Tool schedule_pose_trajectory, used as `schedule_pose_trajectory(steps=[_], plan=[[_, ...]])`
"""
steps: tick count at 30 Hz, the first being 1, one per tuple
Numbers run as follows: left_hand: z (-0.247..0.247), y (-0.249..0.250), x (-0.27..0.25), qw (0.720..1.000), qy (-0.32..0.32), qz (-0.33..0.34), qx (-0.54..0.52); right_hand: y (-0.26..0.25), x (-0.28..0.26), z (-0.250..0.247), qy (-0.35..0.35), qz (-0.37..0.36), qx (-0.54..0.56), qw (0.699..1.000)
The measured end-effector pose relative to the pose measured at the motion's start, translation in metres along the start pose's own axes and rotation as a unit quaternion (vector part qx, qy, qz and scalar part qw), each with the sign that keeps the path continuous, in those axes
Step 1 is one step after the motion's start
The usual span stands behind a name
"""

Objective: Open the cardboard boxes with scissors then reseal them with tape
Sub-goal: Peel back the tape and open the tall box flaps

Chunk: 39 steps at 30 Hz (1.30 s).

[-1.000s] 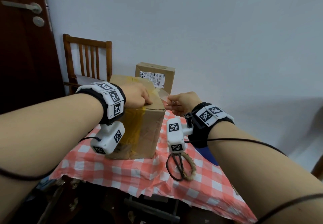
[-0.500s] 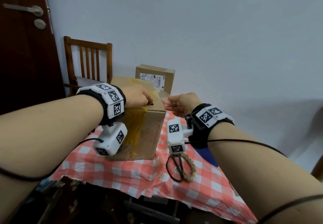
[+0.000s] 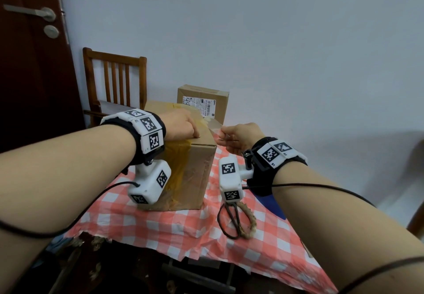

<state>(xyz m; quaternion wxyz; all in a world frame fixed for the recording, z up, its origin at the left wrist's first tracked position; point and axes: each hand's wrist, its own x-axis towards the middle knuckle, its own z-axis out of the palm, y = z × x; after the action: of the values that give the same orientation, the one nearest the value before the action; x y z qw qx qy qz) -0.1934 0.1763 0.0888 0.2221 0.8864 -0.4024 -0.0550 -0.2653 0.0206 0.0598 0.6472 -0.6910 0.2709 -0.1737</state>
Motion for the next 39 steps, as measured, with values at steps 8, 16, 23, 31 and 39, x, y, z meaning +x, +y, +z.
schedule_pose_trajectory(steps=[8,16,23,31,39], plan=[[-0.003,0.004,-0.003,0.996,0.021,-0.028,-0.079,-0.001,0.001,-0.001,0.0,0.007,0.0,1.0],[-0.006,0.003,-0.007,0.997,0.035,-0.036,-0.057,-0.006,0.002,0.005,0.002,0.006,0.0,1.0],[-0.002,-0.004,0.0,0.996,0.022,-0.044,-0.076,-0.006,0.002,0.008,-0.001,0.009,0.003,1.0],[-0.004,-0.001,-0.004,0.993,0.033,-0.037,-0.105,-0.006,0.0,0.01,0.003,0.012,-0.002,1.0],[-0.017,-0.004,-0.007,0.988,0.108,-0.052,-0.101,-0.016,-0.003,0.015,-0.012,-0.004,-0.087,0.996]])
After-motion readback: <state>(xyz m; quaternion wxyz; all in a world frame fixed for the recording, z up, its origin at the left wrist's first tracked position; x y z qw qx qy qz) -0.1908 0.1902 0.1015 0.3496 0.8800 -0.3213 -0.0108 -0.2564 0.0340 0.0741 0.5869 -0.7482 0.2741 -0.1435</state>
